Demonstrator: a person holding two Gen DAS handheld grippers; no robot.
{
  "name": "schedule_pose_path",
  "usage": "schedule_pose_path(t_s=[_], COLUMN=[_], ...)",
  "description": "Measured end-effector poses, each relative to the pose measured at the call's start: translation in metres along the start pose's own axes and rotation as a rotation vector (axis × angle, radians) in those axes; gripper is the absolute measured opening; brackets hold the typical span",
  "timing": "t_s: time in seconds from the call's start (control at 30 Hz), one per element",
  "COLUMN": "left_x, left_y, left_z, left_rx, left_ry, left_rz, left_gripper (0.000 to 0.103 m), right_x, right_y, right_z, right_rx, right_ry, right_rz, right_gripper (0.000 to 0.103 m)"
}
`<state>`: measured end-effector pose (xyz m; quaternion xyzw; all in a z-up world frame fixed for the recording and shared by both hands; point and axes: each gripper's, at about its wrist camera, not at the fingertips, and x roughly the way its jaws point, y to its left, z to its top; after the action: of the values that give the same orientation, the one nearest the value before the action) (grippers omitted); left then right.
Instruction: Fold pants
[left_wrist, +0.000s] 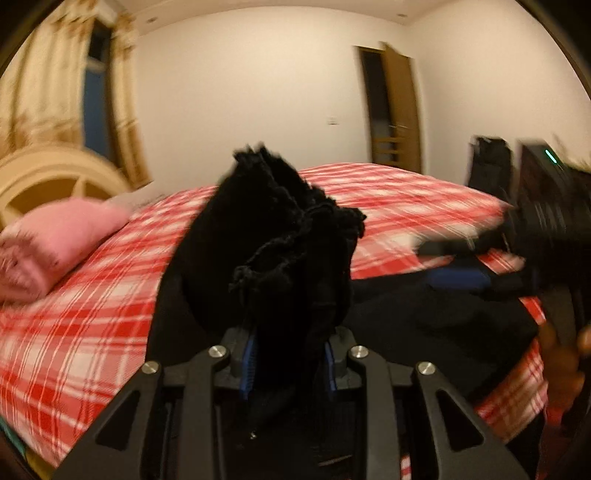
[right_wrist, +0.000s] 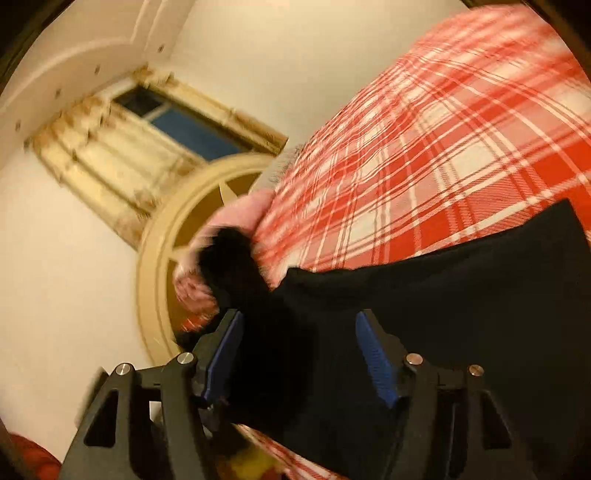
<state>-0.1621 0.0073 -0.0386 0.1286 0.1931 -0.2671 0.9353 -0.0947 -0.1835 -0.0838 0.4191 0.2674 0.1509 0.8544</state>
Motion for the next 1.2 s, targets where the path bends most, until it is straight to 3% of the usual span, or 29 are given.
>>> schedule_pose_path(t_s=[0.3, 0.43, 0.53, 0.67, 0.73, 0.9, 0.97, 1.1, 1.2], left_x=[-0.001, 0.006, 0.013, 0.011, 0.008, -0.018, -0.028, -0.03, -0.011], left_y=[-0.063, -0.083, -0.077, -0.06, -0.055, -0.035, -0.016, 0.037, 0.075], left_z=[-0.003, -0.019, -0.019, -0.009, -0.008, -0.006, -0.003, 0.008, 0.012], left_rx=[0.179, 0.31, 0.288, 0.226, 0.229, 0.283, 0.236, 0.01, -0.152], left_ry=[-0.013, 0.044, 0.095, 0.13, 0.138, 0.103, 0.073, 0.057, 0.079], left_rz=[-0.186, -0.228, -0.27, -0.318, -0.307, -0.266, -0.245, -0.18, -0.064], left_gripper=[0.029, 0.03, 0.033, 0.049, 0.073, 0.084, 0.084, 0.09, 0.096], right_x=[-0.036, -0.029, -0.022, -0.008, -0.001, 0.0, 0.001, 0.013, 0.022], right_y=[-0.041, -0.046, -0.038, -0.029, -0.026, -0.027, -0.025, -0.014, 0.0], right_z=[-0.007, -0.01, -0.009, -0.01, -0.014, -0.019, -0.02, -0.026, -0.032], right_rx=[0.19, 0.203, 0.155, 0.1, 0.071, 0.061, 0.05, -0.019, -0.119], right_ry=[-0.007, 0.026, 0.046, 0.082, 0.098, 0.088, 0.089, 0.118, 0.125], right_rz=[0.013, -0.013, -0.052, -0.074, -0.089, -0.099, -0.111, -0.153, -0.211], right_gripper=[0.073, 0.073, 0.073, 0.073, 0.073, 0.073, 0.073, 0.073, 0.073])
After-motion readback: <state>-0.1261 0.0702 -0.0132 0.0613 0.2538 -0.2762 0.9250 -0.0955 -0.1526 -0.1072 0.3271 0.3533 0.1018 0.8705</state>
